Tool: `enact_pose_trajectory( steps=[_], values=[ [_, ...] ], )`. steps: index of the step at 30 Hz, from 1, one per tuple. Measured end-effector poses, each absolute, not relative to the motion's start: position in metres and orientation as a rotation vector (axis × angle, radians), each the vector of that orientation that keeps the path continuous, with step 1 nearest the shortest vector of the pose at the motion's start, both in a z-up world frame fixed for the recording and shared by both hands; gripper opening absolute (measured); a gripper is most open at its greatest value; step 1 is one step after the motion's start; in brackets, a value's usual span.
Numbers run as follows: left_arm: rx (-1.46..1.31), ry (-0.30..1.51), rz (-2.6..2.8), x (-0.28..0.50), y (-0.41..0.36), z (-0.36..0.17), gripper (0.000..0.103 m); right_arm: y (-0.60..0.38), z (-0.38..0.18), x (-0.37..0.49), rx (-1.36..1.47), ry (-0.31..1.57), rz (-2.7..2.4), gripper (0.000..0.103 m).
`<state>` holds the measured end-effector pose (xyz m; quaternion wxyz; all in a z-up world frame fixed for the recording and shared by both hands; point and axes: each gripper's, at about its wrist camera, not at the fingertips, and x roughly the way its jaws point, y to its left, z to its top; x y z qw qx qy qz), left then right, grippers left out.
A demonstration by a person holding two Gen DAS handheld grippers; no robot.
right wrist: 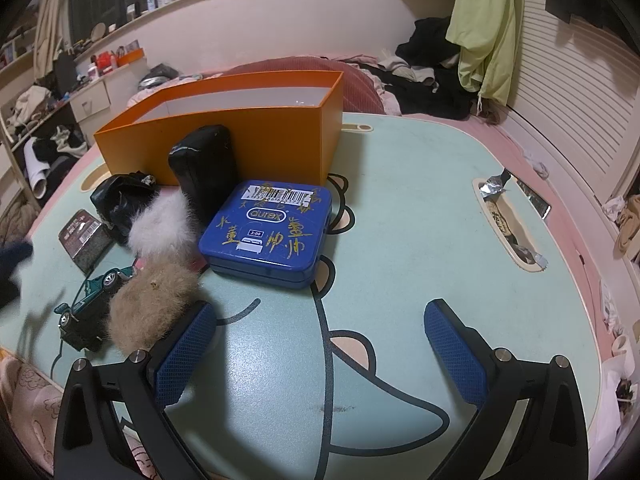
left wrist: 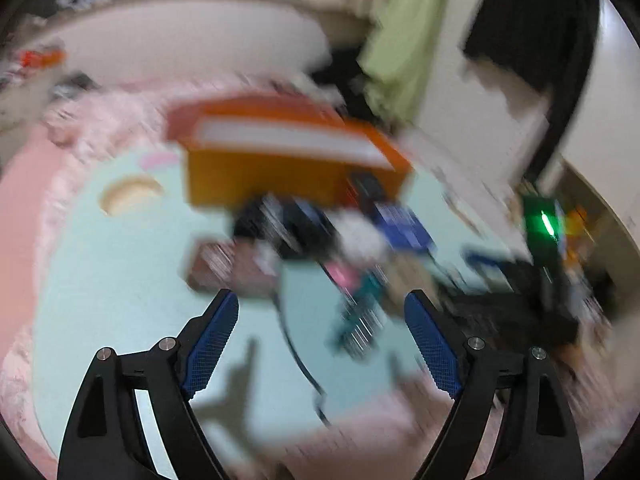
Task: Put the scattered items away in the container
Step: 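Lower the green toy car onto the table beside the card box, open left tool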
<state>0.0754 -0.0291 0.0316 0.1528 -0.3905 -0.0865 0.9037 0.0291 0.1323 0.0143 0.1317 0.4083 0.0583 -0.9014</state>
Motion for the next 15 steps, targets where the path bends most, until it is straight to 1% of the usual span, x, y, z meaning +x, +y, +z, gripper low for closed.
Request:
enact_pose_trajectory(
  steps=[2,4,6,7,15],
  values=[
    [-1.173,-0.153,2.576,0.080,-0.018,0.023,0.085,0.131,0.015,0.029,1.185,0.171,-2.617,0.103],
    [-1.206,0.001,2.626,0.080,-0.007,0.012,0.085,0.132,0.014,0.029,1.185,0.170,-2.616,0.103],
    [-1.276,0.106,2.653,0.070,0.001,0.000,0.086,0.132,0.014,0.029,1.185,0.170,-2.616,0.103],
    [-1.258,0.119,2.670,0.066,0.001,0.000,0.086,0.132,0.014,0.029,1.185,0.172,-2.616,0.103],
    [-1.313,0.054,2.731,0.037,-0.005,0.000,0.087,0.132,0.014,0.029,1.185,0.170,-2.616,0.103]
  ],
)
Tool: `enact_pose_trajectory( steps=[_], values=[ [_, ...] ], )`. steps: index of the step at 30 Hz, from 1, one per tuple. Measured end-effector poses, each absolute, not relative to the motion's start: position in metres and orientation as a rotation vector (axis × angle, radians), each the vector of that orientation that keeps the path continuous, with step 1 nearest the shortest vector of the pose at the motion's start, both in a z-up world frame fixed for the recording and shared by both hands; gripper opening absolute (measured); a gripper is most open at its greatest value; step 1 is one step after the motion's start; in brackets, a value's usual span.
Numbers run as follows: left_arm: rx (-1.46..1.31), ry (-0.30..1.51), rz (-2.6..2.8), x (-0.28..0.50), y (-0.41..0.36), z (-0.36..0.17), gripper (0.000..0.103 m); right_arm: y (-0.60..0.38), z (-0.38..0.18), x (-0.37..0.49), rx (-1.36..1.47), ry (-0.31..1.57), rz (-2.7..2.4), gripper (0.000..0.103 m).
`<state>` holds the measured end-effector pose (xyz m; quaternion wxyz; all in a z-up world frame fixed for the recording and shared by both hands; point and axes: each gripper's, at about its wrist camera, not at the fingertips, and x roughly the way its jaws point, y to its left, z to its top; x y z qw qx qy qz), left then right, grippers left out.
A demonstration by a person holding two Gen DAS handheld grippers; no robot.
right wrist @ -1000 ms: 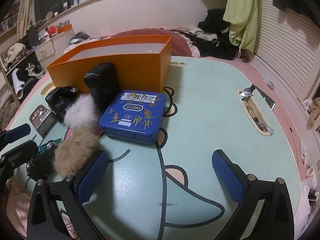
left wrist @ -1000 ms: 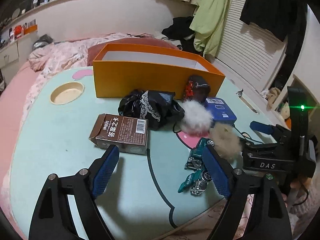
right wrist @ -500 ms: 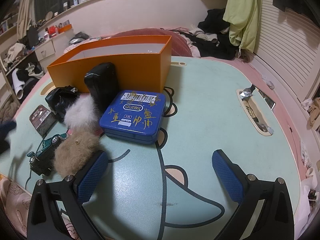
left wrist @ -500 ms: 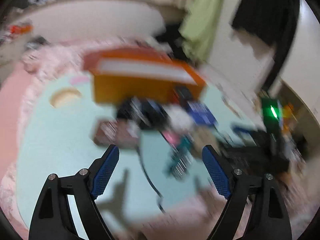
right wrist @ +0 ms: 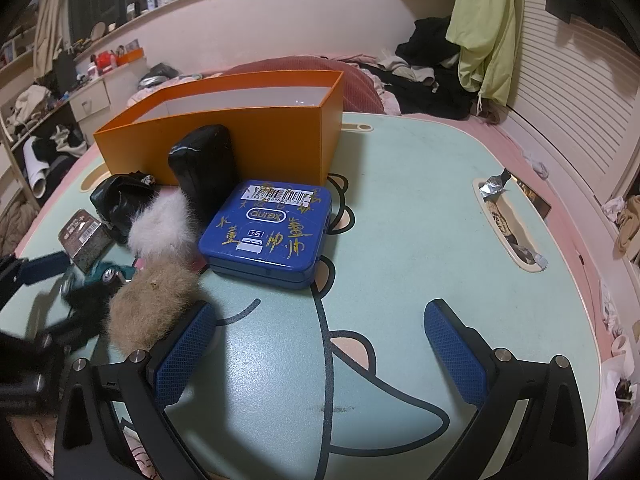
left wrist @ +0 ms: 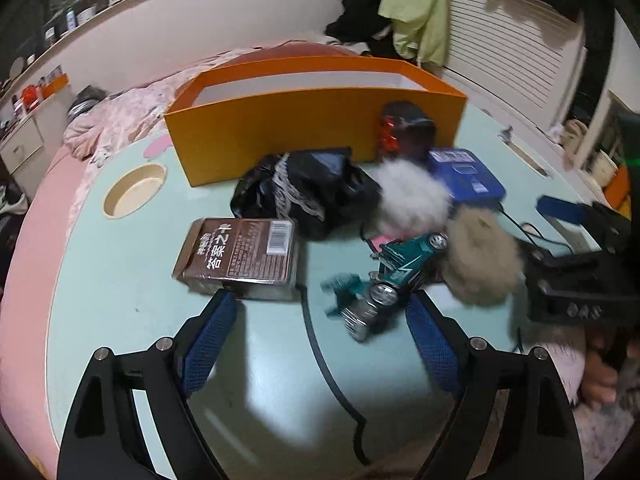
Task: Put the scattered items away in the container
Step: 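Lower the green toy car onto the table beside the card box, open left tool, then grasp the silver round lamp inside the orange box with the right tool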
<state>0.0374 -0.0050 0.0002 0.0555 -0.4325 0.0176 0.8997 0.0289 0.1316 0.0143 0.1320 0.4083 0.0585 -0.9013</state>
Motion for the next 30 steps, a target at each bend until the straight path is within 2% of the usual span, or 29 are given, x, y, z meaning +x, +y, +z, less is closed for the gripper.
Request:
enact_pose_trajectory(
  steps=[1,4,8,12,19,21,24,28,30],
  values=[
    [-1.307,0.051,2.739,0.037,-0.005,0.000,0.089,0.132,0.014,0.029,1.185,0.169,-2.616,0.103],
    [-1.301,0.043,2.752,0.038,-0.006,-0.006,0.103,0.132,0.014,0.029,1.185,0.171,-2.617,0.103],
    [-1.291,0.036,2.764,0.041,-0.005,-0.006,0.103,0.132,0.017,0.027,1.200,0.168,-2.616,0.102],
    [-1.288,0.032,2.764,0.039,-0.006,-0.007,0.103,0.138,0.030,0.022,1.222,0.126,-2.581,0.081],
    [-1.286,0.030,2.766,0.039,-0.006,-0.007,0.103,0.138,0.117,-0.032,1.129,0.009,-2.543,0.062],
    [-1.286,0.030,2.767,0.039,-0.005,-0.007,0.103,0.124,0.134,-0.061,1.193,0.016,-2.474,0.050],
    [-1.286,0.030,2.767,0.039,-0.006,-0.007,0.103,0.098,0.133,-0.098,1.326,0.078,-2.379,0.041],
    [-1.285,0.029,2.767,0.040,-0.005,-0.007,0.103,0.060,0.102,-0.142,1.486,0.186,-2.291,0.041],
    [-1.285,0.029,2.767,0.040,-0.006,-0.007,0.103,0.050,0.083,-0.152,1.558,0.209,-2.248,0.033]
  ],
)
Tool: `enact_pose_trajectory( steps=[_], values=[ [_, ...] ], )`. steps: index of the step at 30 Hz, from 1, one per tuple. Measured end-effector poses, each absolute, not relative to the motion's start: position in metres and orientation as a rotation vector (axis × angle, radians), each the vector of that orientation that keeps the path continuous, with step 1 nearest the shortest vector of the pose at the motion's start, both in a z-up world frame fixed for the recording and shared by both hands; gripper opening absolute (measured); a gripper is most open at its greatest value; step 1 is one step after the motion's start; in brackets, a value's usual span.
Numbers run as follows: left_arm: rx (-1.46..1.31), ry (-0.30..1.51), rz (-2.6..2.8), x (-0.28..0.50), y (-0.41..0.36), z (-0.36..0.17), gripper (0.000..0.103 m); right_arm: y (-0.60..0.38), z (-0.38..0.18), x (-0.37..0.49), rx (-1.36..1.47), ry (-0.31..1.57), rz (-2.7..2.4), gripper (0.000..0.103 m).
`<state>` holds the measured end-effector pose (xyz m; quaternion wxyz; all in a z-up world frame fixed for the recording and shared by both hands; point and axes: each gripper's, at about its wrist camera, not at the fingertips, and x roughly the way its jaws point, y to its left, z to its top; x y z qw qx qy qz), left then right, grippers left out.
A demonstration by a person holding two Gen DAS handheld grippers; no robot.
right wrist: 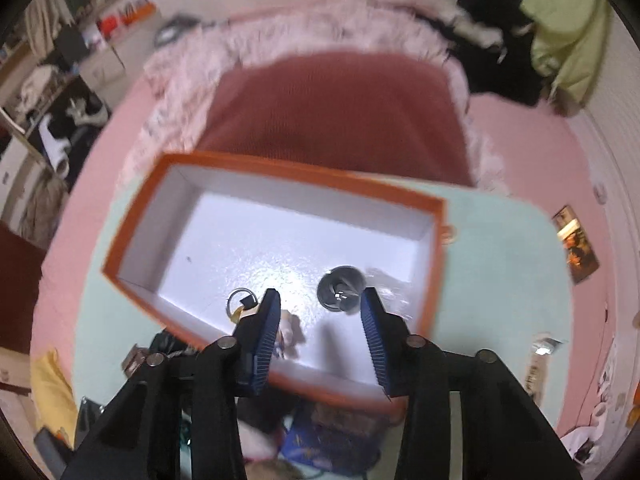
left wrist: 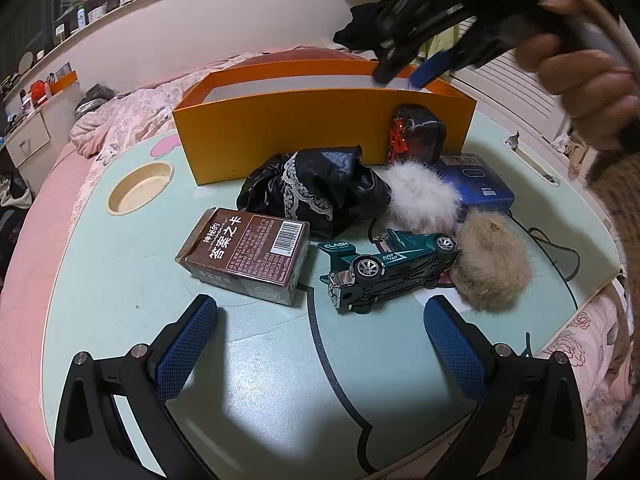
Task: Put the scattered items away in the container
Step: 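Grasp the silver round lamp inside the orange box with the right tool, then set the silver lamp on the table beside the white pompom, open right tool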
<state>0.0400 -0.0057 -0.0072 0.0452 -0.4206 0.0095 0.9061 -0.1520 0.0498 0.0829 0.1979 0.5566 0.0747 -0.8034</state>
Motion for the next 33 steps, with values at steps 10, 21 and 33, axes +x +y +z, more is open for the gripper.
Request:
enact_pose_trajectory(
  steps=[10,21,33],
  values=[
    [-1.282,0.029,2.767,0.039,-0.005,-0.006,0.103,0.023,0.043,-0.179,1.653,0.526,-2.342,0.033],
    [-1.283,0.026,2.767,0.039,-0.004,-0.005,0.103,0.027,0.038,-0.178,1.614,0.490,-2.284,0.026],
    [-1.283,0.025,2.768,0.039,-0.004,-0.005,0.103,0.096,0.127,-0.080,1.173,0.060,-2.212,0.026]
  ],
)
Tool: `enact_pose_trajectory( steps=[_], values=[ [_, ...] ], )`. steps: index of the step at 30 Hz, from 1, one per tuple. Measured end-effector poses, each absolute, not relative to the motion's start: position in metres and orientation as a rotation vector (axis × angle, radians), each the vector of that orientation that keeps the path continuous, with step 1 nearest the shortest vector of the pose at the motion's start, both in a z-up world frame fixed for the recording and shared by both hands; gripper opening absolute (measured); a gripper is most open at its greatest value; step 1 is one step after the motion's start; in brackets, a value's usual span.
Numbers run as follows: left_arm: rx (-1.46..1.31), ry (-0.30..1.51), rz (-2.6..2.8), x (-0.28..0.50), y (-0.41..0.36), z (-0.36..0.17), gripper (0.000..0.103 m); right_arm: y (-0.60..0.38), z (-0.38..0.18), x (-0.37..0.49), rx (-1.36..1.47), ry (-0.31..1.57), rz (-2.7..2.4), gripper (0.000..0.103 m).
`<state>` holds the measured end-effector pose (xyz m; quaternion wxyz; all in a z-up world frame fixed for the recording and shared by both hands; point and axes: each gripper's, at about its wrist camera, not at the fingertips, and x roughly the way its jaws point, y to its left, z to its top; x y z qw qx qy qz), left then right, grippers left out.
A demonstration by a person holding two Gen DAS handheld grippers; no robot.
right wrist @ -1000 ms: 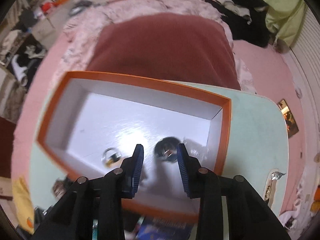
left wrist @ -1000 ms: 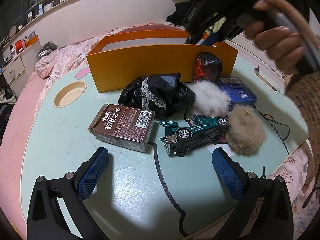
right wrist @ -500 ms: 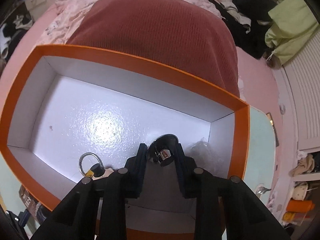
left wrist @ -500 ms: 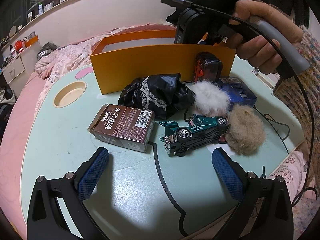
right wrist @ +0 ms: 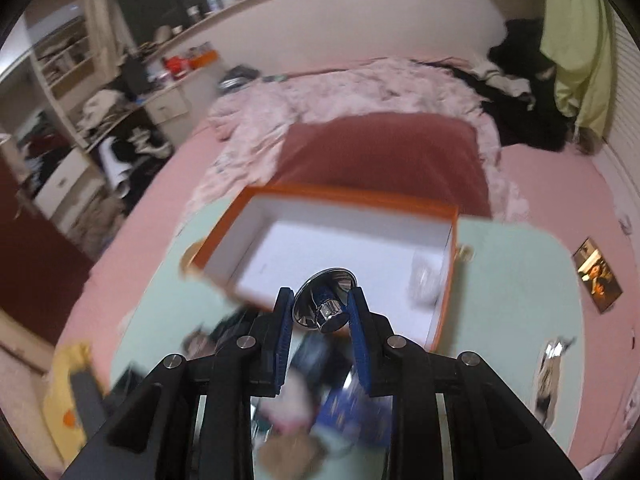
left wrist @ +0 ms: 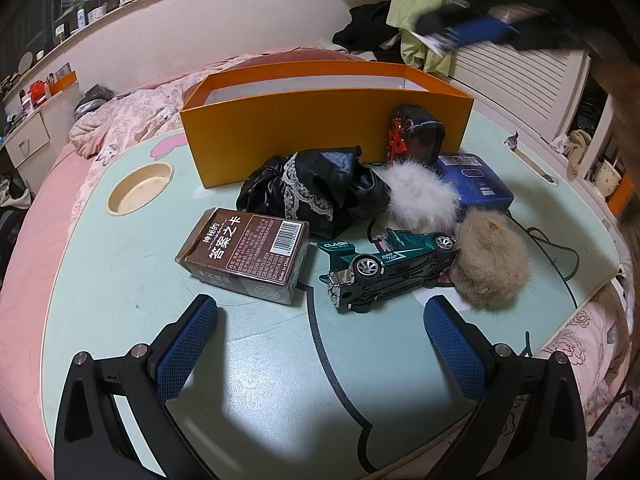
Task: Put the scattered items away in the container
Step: 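Set the silver lamp on the table beside the white pompom, open right tool, then grasp the clear plastic bag inside the orange box with the left tool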
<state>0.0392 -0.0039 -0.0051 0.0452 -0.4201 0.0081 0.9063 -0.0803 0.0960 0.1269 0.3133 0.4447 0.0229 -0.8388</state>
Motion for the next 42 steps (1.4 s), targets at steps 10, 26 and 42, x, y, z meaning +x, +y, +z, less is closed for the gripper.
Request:
enact_pose_trajectory(
  steps=[10,26,42],
  values=[
    [-1.283,0.024,2.770,0.040,-0.004,-0.005,0.103,0.084,0.070,-0.041,1.259,-0.027,-2.005,0.028],
    [-1.283,0.023,2.773,0.040,-0.004,-0.005,0.103,0.146,0.051,0.021,1.108,0.029,-2.459,0.077],
    [-1.283,0.028,2.775,0.039,-0.002,-0.004,0.103,0.146,0.010,0.046,1.092,0.228,-2.541,0.103]
  ],
)
